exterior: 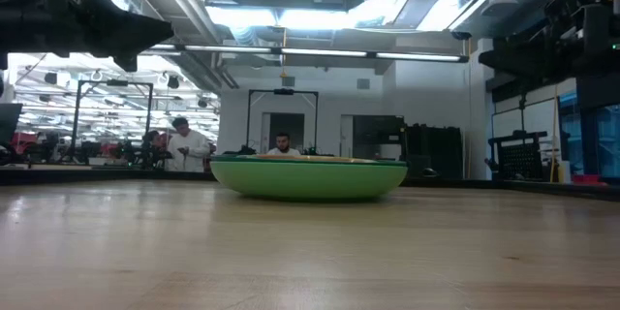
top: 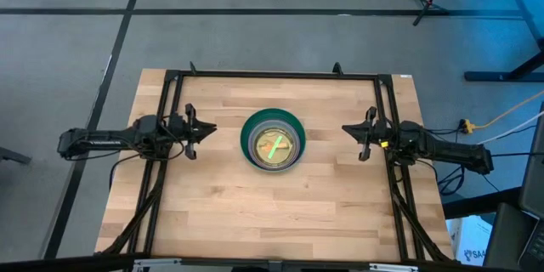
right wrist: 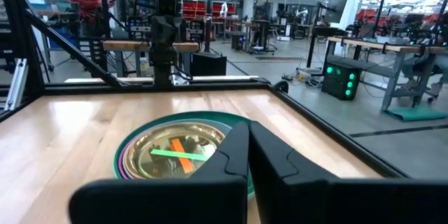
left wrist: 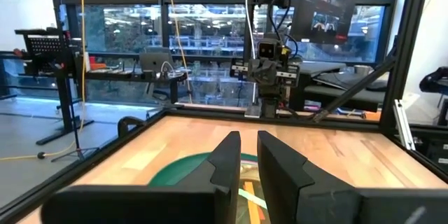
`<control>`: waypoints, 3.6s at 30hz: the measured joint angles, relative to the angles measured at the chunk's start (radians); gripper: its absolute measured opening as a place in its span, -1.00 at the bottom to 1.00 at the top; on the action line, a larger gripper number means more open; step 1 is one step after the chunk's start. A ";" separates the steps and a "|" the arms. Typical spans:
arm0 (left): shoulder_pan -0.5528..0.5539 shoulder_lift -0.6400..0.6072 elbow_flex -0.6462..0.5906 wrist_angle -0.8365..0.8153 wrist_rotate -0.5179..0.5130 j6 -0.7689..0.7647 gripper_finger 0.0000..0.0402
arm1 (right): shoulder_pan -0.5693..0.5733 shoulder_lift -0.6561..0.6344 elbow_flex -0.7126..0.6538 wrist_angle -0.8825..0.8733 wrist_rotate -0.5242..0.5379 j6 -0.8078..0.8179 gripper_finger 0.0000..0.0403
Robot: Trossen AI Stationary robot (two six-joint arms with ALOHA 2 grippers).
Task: Stack plastic plates
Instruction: Return to Home Position
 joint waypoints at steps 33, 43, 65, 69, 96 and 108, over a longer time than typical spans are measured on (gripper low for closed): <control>-0.028 -0.132 0.000 -0.253 0.018 -0.039 -0.79 | 0.000 0.001 0.000 -0.003 0.022 0.024 -0.97; -0.028 -0.132 0.000 -0.253 0.018 -0.040 -0.79 | 0.000 0.001 0.000 0.005 0.037 -0.007 -0.97; -0.028 -0.132 0.000 -0.254 0.018 -0.040 -0.79 | 0.000 0.003 0.000 0.006 0.035 0.006 -0.97; -0.028 -0.132 0.000 -0.253 0.018 -0.040 -0.79 | 0.000 0.003 0.000 0.007 0.035 0.006 -0.97; -0.028 -0.132 0.000 -0.254 0.019 -0.040 -0.79 | 0.000 0.003 0.000 0.007 0.034 0.007 -0.97; -0.028 -0.132 0.000 -0.253 0.019 -0.040 -0.79 | 0.000 0.003 0.000 0.007 0.034 0.007 -0.97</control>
